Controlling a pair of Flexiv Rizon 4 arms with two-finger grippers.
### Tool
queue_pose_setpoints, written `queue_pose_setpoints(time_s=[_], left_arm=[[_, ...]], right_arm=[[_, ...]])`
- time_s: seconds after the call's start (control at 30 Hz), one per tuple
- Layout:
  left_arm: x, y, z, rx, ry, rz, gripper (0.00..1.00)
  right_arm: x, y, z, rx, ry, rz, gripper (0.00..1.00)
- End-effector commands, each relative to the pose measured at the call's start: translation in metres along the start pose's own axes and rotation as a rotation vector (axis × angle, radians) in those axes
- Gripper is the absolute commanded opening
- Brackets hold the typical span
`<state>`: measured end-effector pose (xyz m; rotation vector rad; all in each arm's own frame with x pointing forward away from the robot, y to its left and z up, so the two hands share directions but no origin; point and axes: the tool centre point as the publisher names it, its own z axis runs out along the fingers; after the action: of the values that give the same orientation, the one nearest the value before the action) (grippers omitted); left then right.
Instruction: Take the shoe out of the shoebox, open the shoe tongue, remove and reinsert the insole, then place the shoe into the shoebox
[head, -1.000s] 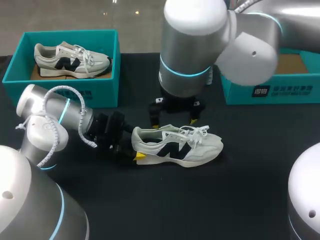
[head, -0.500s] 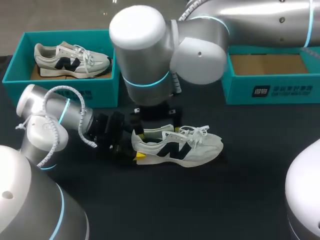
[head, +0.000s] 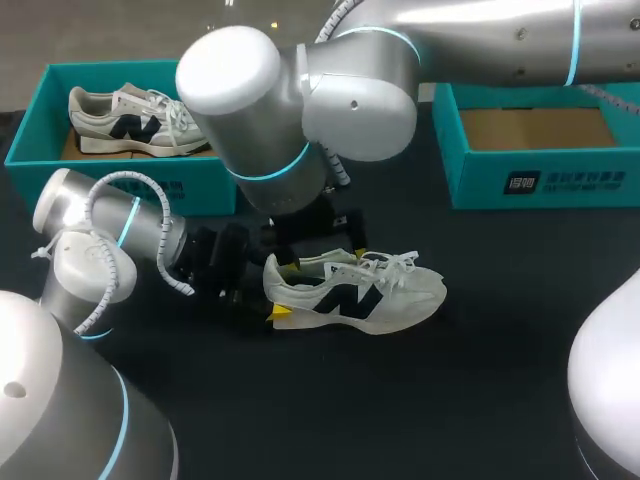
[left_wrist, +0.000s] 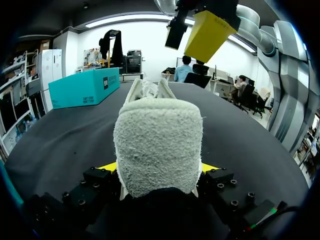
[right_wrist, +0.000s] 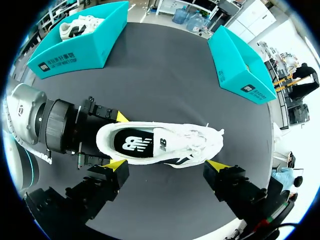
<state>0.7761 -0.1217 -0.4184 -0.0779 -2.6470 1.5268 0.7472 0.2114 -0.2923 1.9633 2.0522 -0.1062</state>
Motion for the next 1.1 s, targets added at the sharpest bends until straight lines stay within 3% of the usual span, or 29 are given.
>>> queue_pose_setpoints(time_s=[0.03,0.6,0.77,0.97,1.0,1.1], left_arm=[[-0.002,0.002,0.003,-0.005,0.001,-0.001,0.00],[-0.002,0.002,0.003,-0.005,0.001,-0.001,0.00],[-0.002,0.002,0.003,-0.005,0.001,-0.001,0.00],[-0.002,0.002,0.003,-0.005,0.001,-0.001,0.00],[-0.002,0.002,0.003,-0.005,0.001,-0.001,0.00],[-0.002,0.002,0.003,-0.005,0.001,-0.001,0.00]], right_arm=[[-0.002,0.009,0.023,0.030,-0.002,0.007,1.00],[0.000,0.013,0.063,0.069,-0.085,0.033,1.00],[-0.007,0.014,0.078,0.092,-0.124,0.041,1.00],[-0.022,0.019,0.081,0.100,-0.155,0.072,1.00],[-0.024,0.020,0.080,0.098,-0.159,0.082,0.97],[-0.033,0.021,0.077,0.096,-0.161,0.105,0.75]])
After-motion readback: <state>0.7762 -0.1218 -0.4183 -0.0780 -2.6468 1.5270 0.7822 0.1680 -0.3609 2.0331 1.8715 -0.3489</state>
